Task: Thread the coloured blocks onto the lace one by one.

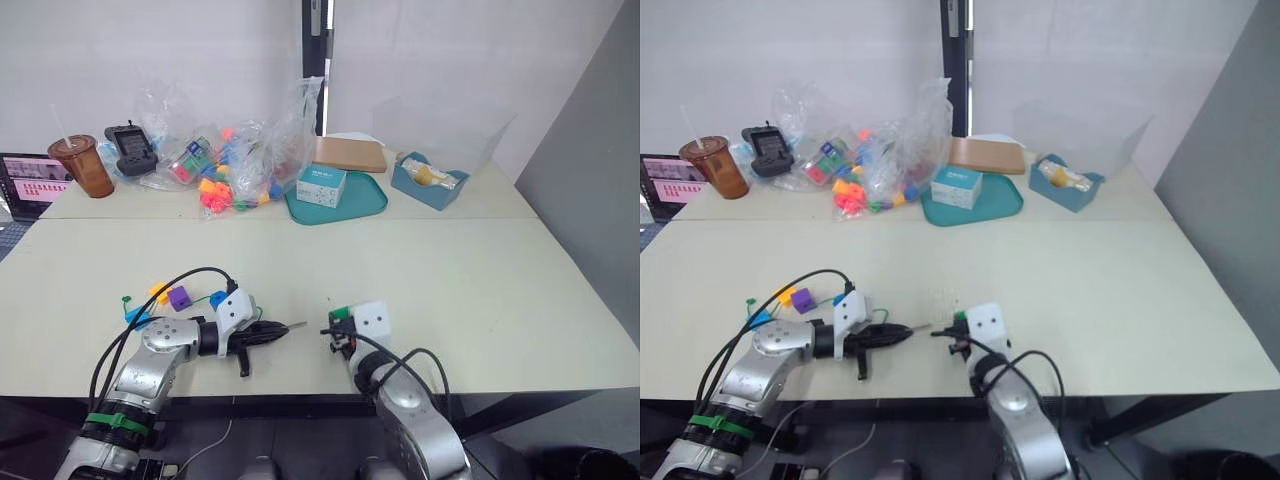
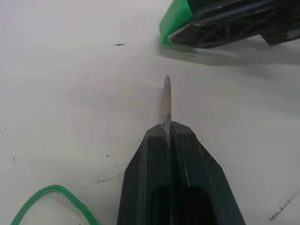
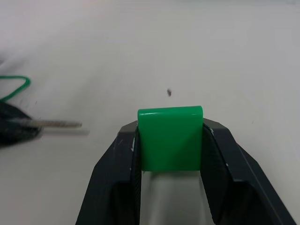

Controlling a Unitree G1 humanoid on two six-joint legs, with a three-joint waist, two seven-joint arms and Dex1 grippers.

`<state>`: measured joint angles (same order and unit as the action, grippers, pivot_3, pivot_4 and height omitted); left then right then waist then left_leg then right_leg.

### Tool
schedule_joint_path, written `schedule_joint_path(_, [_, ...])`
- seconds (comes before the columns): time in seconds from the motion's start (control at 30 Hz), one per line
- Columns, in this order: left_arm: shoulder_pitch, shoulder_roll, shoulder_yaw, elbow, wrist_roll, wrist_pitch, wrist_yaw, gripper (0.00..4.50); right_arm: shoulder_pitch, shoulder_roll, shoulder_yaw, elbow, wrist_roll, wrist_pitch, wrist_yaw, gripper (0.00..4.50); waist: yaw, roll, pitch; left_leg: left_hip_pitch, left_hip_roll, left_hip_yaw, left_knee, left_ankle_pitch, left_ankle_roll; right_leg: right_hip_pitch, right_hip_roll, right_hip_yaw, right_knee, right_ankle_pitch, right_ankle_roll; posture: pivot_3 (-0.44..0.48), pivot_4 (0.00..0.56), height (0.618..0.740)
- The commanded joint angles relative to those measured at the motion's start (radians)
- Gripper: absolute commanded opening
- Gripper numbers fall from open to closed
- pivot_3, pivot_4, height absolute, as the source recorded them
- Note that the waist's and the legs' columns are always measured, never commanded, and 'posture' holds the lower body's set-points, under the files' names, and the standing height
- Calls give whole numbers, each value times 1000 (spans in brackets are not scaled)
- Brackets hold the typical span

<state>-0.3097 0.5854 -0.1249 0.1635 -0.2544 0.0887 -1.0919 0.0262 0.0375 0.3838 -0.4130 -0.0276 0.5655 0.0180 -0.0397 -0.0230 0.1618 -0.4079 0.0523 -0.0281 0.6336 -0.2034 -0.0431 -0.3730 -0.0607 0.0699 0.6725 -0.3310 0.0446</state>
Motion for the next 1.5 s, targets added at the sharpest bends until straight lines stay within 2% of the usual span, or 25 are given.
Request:
schedule_joint_path(0.03, [6,-6,-5,7,17,7,10,0,3,17,11,7,9,74,6,1140,0,-1,0,1,0,0,0,0,0,1,0,0,0,0,0,0,150,740])
schedule_joint_path(0.13, [5,-10,-13,-3,18,16,9,0,-1,43,-37,44,50,56,6,1140,1,-1,-1,2,0,0,0,0,0,2,0,0,-1,0,0,0,150,740])
schedule_joint_path(0.2, [9,-7,-13,-17,14,25,6,0,-9,28,-42,31,61,30,20,2194,1,-2,-2,2,0,0,0,0,0,3,0,0,-1,0,0,0,150,740])
schedule_joint_path(0.3, [11,-5,-12,-22,15,29,5,0,-20,15,-76,-22,92,23,42,3105,2,-2,-2,2,0,0,0,0,0,3,0,0,-1,0,0,0,150,740])
schedule_joint_path(0.43, [7,-6,-15,-34,16,37,4,0,-83,-88,-139,-165,170,108,162,4486,4,-2,-1,0,0,0,0,0,0,2,0,0,-1,0,0,0,150,740])
schedule_joint_path(0.57, [14,-11,-18,-74,9,57,9,0,-211,-277,-234,-227,310,218,367,4486,4,-2,-1,0,0,0,0,0,0,2,0,-1,-2,0,0,0,150,740])
schedule_joint_path(0.67, [27,-24,-22,-101,6,74,23,0,-317,-416,-276,-162,461,268,586,4486,5,-2,-1,0,0,0,0,0,0,2,0,-1,-3,0,0,0,150,740])
schedule_joint_path(0.77, [49,-36,-25,-123,4,84,34,0,-446,-568,-226,-1,520,223,874,4486,4,-2,-1,0,-1,0,0,0,0,3,0,-1,-5,0,0,0,150,740])
schedule_joint_path(0.87, [56,-41,-38,-140,11,95,34,0,-605,-653,-90,231,414,65,1092,4486,5,-2,-1,0,-1,0,0,0,1,3,0,-1,-7,0,0,0,150,740])
schedule_joint_path(0.97, [49,-38,-49,-161,18,115,34,0,-733,-672,47,471,241,-167,1213,4486,4,-1,0,1,-1,0,0,-1,1,3,0,-1,-7,0,0,0,150,740])
schedule_joint_path(1.07, [57,-31,-54,-201,11,147,35,0,-806,-642,100,640,158,-321,1273,4486,10,-1,0,-1,0,0,1,-1,1,3,0,-1,-8,0,0,0,150,740])
schedule_joint_path(1.2, [76,-23,-53,-253,6,180,43,0,-844,-602,132,792,87,-471,1328,4486,13,-1,0,-3,0,1,2,-1,1,1,-1,-1,-8,0,0,0,150,740])
schedule_joint_path(1.33, [80,-17,-48,-268,7,194,47,0,-852,-570,123,862,58,-534,1351,4486,20,-1,0,-3,0,1,2,0,1,2,-1,-1,-8,0,0,0,150,740])
schedule_joint_path(1.5, [80,-9,-53,-278,7,206,43,0,-841,-548,110,908,29,-559,1342,3004,18,-1,0,0,0,1,2,-1,1,3,-1,-1,-6,0,0,0,150,740])
